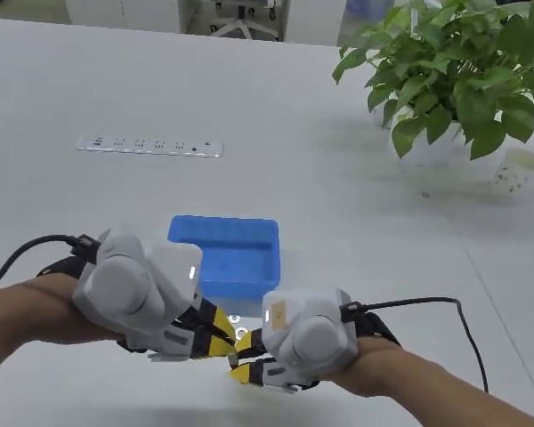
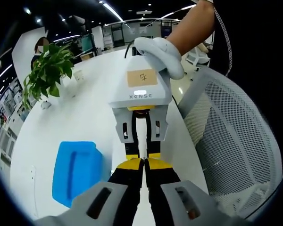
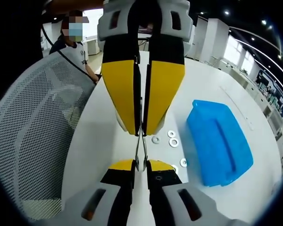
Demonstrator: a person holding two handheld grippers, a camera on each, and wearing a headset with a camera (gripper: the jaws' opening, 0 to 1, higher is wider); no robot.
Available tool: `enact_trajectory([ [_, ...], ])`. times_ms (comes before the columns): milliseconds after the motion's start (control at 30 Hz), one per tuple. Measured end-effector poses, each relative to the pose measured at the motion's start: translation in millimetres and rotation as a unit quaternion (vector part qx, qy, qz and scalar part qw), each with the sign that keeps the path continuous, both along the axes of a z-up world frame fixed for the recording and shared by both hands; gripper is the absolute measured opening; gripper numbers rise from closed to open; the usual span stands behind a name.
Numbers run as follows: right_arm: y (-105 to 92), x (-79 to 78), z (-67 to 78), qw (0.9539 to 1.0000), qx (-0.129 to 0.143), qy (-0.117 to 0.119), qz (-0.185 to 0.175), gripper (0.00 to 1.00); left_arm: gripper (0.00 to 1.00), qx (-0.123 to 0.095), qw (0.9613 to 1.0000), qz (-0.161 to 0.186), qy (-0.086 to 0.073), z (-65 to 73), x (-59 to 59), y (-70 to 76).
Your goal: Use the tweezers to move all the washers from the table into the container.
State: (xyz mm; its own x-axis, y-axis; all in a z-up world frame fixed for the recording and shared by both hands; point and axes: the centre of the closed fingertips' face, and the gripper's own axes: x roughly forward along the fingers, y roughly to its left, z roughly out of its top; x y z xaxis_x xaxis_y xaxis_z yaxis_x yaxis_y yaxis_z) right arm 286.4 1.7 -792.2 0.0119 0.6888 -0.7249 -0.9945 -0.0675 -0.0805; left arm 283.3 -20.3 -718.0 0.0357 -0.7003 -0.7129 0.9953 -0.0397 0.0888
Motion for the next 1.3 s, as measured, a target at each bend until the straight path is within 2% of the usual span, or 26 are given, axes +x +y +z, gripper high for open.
enact_trajectory([
  [500, 4.8, 10.7, 5.8, 0.9999, 0.005, -0.012, -0.005, 0.12, 0.06, 0.004, 1.0, -0.002, -0.009, 6.8, 9.8, 2.5],
  [1300, -0.9, 37.3, 3.7, 0.9993, 0.008, -0.024, -0.029, 0.12, 0.06, 0.012, 0.9996, -0.019, -0.015, 4.7, 34.3, -5.7],
])
